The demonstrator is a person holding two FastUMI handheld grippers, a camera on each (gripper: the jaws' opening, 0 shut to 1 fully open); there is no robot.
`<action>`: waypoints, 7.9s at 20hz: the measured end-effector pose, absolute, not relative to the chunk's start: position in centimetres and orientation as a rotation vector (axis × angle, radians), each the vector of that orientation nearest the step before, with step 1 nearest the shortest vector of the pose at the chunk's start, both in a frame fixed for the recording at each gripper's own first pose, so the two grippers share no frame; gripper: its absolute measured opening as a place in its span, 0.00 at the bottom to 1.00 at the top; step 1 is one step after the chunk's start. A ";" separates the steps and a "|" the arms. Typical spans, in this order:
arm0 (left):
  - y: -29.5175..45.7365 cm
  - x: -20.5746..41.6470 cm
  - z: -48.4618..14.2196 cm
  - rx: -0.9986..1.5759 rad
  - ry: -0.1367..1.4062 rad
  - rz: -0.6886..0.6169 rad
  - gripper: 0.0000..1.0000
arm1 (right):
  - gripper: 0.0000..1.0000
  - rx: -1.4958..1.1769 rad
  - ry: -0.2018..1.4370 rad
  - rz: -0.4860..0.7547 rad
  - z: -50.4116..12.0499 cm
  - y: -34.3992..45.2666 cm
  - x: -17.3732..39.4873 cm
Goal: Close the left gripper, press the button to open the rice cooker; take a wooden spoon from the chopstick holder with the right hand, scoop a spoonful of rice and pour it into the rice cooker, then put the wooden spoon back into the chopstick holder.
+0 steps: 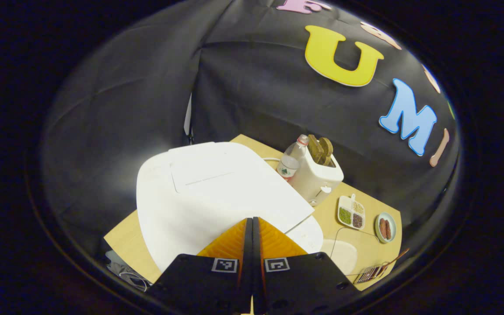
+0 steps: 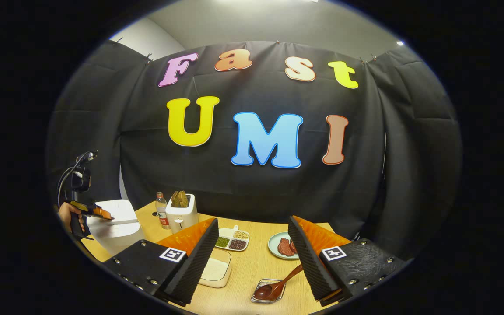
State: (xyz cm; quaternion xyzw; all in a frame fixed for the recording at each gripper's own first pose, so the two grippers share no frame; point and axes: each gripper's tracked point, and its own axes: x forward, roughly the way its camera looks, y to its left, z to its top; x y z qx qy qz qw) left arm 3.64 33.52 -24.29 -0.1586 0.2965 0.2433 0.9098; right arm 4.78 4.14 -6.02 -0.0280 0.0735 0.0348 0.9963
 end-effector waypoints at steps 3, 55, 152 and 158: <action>34.5 4.5 -20.6 -0.232 0.537 0.527 0.11 | 0.97 -0.053 0.146 0.080 -6.0 4.4 4.8; 8.3 7.8 -3.6 0.054 0.134 0.194 1.00 | 0.49 0.382 0.737 0.040 -32.1 -7.5 13.0; 34.7 -6.5 -10.9 0.030 0.166 0.188 0.97 | 0.03 1.136 0.421 0.581 -8.1 32.5 18.1; 37.2 -8.3 -12.1 0.005 0.188 0.238 0.97 | 0.03 1.041 0.492 0.651 -9.4 38.8 19.4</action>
